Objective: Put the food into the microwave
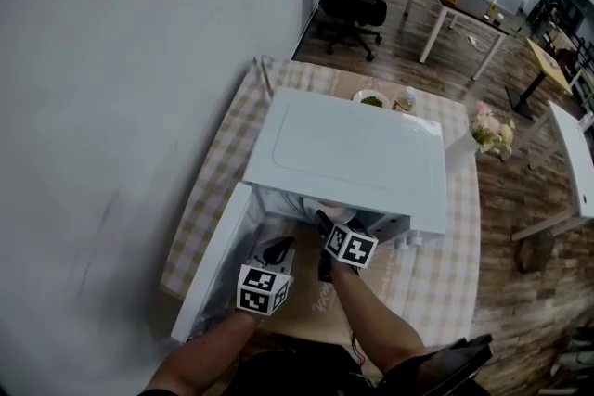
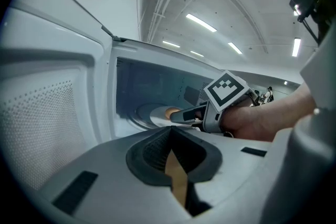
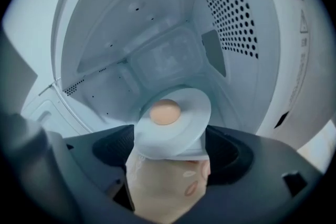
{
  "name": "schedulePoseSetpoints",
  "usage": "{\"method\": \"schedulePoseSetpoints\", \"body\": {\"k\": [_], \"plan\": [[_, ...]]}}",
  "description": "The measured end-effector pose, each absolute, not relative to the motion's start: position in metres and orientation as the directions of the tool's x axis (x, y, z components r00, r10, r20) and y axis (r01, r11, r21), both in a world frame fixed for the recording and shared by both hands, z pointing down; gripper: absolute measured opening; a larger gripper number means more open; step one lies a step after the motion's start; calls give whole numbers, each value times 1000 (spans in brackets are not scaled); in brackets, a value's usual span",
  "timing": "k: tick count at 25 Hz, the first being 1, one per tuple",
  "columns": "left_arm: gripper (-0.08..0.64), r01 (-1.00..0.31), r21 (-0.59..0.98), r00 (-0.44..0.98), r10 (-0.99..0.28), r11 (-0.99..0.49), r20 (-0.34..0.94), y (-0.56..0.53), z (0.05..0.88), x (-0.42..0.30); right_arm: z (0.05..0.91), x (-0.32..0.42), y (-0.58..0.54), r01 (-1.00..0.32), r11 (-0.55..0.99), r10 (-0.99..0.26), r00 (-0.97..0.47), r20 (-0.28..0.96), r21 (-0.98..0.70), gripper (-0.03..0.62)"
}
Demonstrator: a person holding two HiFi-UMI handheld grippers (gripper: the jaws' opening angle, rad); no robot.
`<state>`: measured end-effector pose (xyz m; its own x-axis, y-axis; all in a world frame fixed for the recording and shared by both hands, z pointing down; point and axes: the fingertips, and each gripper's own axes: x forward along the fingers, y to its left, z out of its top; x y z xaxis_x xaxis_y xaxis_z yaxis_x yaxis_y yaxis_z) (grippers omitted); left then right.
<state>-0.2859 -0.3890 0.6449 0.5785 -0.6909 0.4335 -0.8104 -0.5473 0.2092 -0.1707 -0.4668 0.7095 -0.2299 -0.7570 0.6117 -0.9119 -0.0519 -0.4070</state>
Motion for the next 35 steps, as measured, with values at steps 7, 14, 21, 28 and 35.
{"method": "schedulePoseSetpoints", "body": {"k": [7,14,21,28,35], "plan": [[8,-810,238,582,-693,-535,425,-386,645,-288,708,-180,-453,-869,42,-748,-355,561,-494,430],[8,-808,232,585,-698,-541,412,-387,641,-284,702,-177,-441,-913,127,-762,-340,552,-388,425],[8,-808,224,584,-693,-544,423,-385,644,-281,705,-171,-436,-932,154,-766,-322,556,-327,164],[8,-806,206,584,-689,-555,430,-386,645,-280,709,-169,-443,-949,164,-772,-294,563,-271,71],[8,-805,195,584,-689,-561,428,-390,644,-281,708,-175,-457,-952,186,-760,-296,579,-243,71]]}}
